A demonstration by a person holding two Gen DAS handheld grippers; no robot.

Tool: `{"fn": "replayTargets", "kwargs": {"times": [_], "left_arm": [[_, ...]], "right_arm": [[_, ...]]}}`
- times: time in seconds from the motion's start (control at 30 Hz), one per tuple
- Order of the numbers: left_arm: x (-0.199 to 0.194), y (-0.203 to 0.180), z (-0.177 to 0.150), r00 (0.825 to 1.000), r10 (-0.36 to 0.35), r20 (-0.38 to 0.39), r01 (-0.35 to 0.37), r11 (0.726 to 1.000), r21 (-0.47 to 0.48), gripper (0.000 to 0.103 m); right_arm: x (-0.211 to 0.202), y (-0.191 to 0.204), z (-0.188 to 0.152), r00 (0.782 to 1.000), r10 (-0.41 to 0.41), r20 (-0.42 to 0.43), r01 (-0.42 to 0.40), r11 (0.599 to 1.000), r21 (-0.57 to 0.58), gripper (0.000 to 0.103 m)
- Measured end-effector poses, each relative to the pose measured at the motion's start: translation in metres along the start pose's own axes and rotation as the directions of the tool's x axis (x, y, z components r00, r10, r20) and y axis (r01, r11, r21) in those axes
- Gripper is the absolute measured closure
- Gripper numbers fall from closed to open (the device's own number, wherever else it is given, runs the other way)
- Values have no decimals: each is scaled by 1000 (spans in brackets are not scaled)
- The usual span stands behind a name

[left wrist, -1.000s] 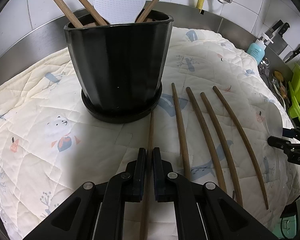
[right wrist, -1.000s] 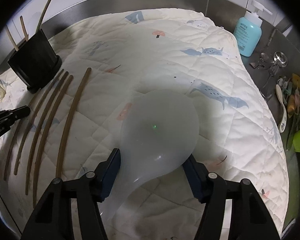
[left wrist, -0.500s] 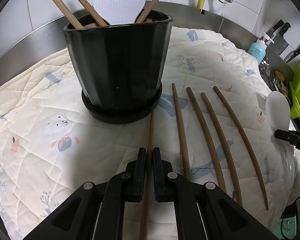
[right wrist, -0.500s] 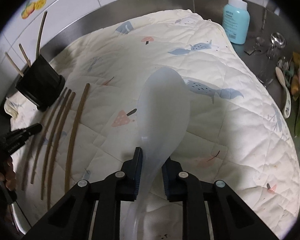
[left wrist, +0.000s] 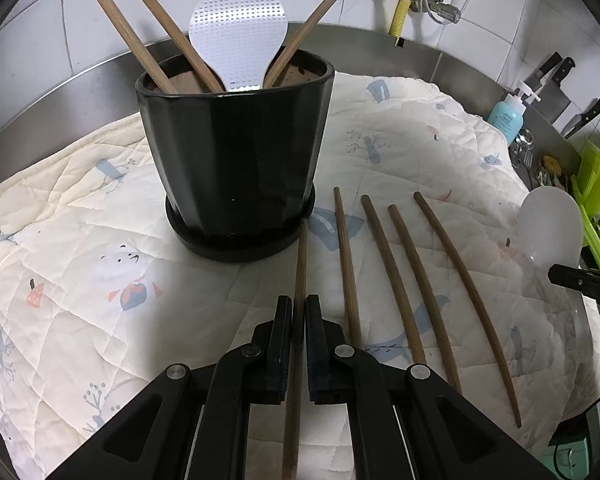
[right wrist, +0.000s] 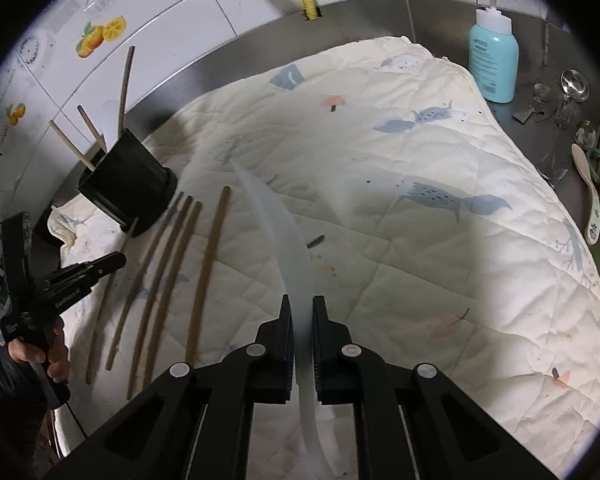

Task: Organize utensils
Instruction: 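Grasp a wooden chopstick with the left gripper while the right gripper grasps the translucent paddle, then lift the chopstick and translucent paddle and carry them above the black holder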

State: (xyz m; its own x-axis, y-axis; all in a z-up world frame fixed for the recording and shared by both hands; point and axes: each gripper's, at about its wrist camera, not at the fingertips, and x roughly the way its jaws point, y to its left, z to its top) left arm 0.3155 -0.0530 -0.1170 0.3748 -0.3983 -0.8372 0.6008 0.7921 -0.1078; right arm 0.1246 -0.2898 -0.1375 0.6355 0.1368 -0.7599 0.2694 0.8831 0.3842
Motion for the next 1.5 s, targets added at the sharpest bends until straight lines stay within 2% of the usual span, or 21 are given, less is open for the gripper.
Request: {"fn": "replayTargets", "kwargs": {"times": [0.17,0.4,0.6,0.7,0.77,0.87,0.97,1.1,1.2,1.27,1.43,1.5], "left_arm": [[-8,4,-1,1000,3,18,-2,1000,-18,97],[-32,7,1,998,-18,59,21,999,-37,98],[-80,7,15,983,-45,177,54,998,-44,98],[-111,8,31,965,-41,261,61,996,-70,98],[-132,11,43,944,-33,329,62,995,-76,98],[-162,15,67,901,-5,433,44,996,-81,98],[-182,19,90,868,13,497,29,997,-77,98],[-199,26,116,835,34,549,8,997,-74,98],[-205,30,132,820,43,571,5,997,-82,98],[-205,35,140,817,43,575,7,996,-86,98],[-207,46,149,798,61,600,9,994,-112,98],[-202,49,150,806,59,590,17,992,-123,98]], "right_arm": [[-3,8,3,999,34,15,-34,999,-13,93],[-14,25,13,988,141,60,-139,990,-31,93],[-21,44,32,970,227,91,-222,973,-69,93],[-23,53,42,958,266,109,-258,962,-85,93],[-25,59,47,951,284,121,-273,957,-96,93],[-25,67,53,943,307,130,-295,950,-104,93],[-28,74,60,935,325,142,-311,944,-113,93],[-33,84,71,926,341,161,-322,938,-131,93],[-37,94,82,916,359,181,-335,930,-152,93],[-39,101,90,909,371,190,-342,925,-167,93],[-41,121,109,880,418,226,-376,903,-207,93],[-38,128,115,868,440,229,-396,893,-215,93]]}}
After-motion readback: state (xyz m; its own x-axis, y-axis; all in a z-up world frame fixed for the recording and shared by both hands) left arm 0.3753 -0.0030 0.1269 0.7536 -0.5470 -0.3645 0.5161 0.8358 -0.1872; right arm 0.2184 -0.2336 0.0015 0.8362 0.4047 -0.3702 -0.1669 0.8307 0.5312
